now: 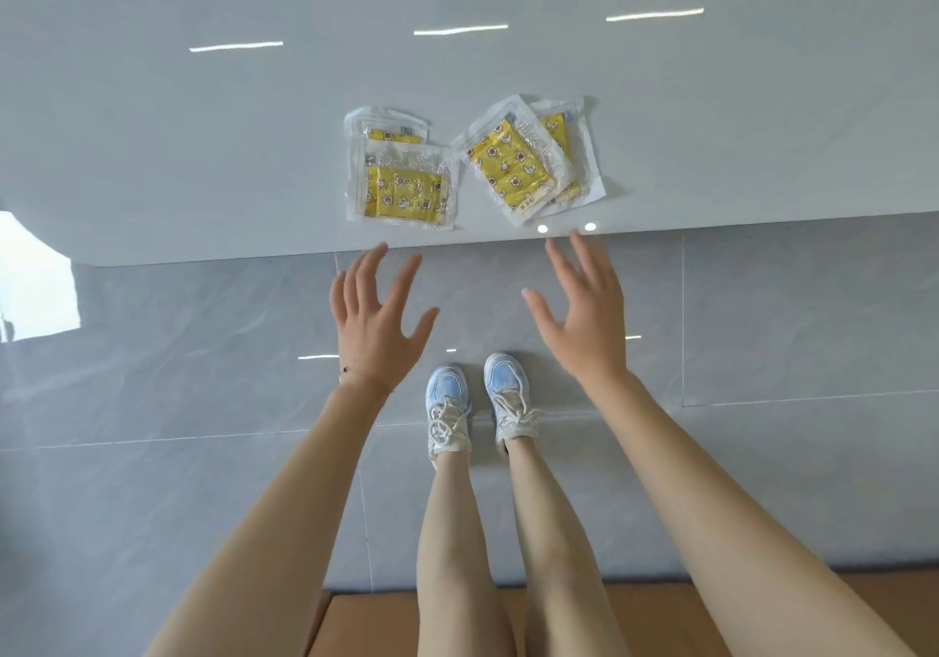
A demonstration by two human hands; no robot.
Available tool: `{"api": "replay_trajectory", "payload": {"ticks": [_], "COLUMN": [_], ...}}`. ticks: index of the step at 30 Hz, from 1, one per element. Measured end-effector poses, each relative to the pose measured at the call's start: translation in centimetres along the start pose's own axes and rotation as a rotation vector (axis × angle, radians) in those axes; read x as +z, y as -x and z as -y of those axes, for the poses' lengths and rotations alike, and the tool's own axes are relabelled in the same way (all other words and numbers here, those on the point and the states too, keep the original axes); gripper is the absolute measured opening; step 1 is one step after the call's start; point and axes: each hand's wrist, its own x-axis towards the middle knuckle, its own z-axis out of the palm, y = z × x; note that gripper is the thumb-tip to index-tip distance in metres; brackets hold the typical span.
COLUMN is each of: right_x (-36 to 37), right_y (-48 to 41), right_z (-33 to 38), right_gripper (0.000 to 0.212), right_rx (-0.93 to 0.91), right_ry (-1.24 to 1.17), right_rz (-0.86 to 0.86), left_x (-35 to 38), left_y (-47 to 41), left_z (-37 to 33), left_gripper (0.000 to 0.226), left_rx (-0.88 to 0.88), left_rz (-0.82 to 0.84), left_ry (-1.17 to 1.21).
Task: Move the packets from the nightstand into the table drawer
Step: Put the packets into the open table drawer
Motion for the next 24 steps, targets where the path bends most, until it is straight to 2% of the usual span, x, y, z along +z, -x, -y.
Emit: {"api": "replay_trajectory", "payload": {"ticks": [4,7,15,20,24], "right_x": [2.4,4.8,9.7,10.5,10.1], "right_y": [1.0,-0.8,-6.1,-6.1,-5.9], "right_z": [-1.0,-1.4,0.2,-0.1,0.4], "right_gripper": [0.072,0.071,0.077,0.082,0.084], "right_rx": [0.043,0.06,-0.097,-0.115,-0.079], "right_ry": [0.18,0.267,0.432,0.525,0.481], "right_rz": [0.279,0.4,0.55,0.624,0.642], "left_x": [1.9,3.4,4.5,4.6,4.3], "left_y": [1.9,1.4,0.1,0.6,1.5], "left_z": [1.1,2.2,2.9,2.8,2.6], "left_gripper": [0.071,0.074,0.074,0.072,0.069], "left_rx": [-0.037,-0.096,-0.089,-0.076,-0.047], "left_rz": [0.316,0.405,0.348,0.299,0.199], "left_ry": [-0.129,-0.192,-0.186,-0.154,-0.117]}}
